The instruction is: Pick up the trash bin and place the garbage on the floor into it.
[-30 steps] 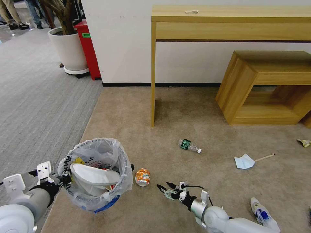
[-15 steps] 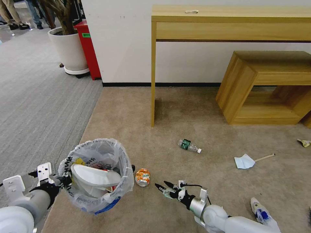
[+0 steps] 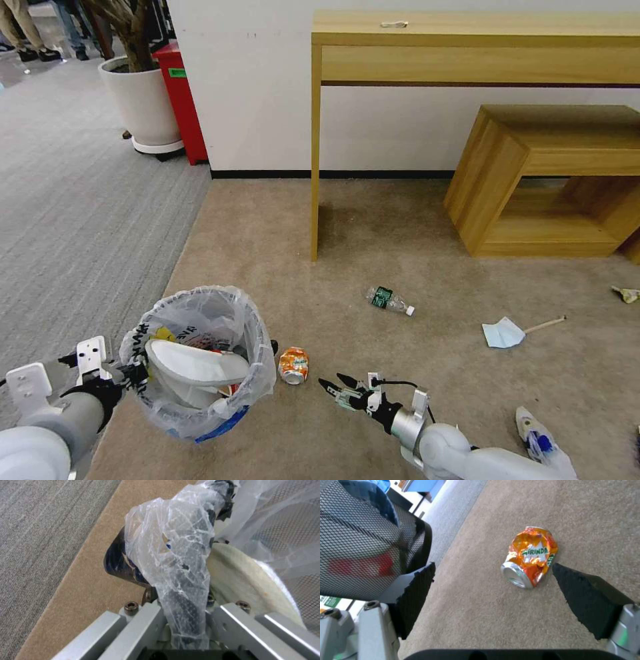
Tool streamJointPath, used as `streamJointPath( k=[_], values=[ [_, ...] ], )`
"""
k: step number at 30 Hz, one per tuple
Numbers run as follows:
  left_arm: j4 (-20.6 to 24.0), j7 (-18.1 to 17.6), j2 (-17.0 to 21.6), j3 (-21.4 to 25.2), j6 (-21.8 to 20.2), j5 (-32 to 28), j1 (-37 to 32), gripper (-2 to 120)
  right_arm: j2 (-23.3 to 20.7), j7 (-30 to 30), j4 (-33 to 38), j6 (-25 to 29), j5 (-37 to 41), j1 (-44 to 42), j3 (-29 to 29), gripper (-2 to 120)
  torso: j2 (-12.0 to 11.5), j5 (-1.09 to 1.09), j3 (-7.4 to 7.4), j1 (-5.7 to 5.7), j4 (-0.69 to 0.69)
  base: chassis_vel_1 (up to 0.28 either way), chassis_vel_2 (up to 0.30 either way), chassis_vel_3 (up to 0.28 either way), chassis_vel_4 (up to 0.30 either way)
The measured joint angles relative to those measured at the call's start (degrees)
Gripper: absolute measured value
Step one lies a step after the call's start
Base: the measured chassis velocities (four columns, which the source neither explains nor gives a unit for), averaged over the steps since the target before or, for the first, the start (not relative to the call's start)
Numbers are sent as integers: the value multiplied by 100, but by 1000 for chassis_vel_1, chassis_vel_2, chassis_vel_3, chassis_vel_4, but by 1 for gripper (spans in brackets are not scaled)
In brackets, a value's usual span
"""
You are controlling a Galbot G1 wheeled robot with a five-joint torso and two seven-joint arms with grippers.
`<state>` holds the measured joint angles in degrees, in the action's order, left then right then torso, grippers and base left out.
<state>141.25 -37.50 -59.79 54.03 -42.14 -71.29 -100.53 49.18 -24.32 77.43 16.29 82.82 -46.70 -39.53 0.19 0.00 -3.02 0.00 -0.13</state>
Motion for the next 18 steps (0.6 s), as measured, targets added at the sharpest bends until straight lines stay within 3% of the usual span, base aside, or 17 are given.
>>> streamJointPath(
  k=[18],
  values=[
    [-72, -1, 39, -4, 0, -25, 40, 1, 297, 43, -479, -84, 106, 166, -138, 89, 0, 0, 0, 0, 0, 0, 0, 0, 0]
  ],
)
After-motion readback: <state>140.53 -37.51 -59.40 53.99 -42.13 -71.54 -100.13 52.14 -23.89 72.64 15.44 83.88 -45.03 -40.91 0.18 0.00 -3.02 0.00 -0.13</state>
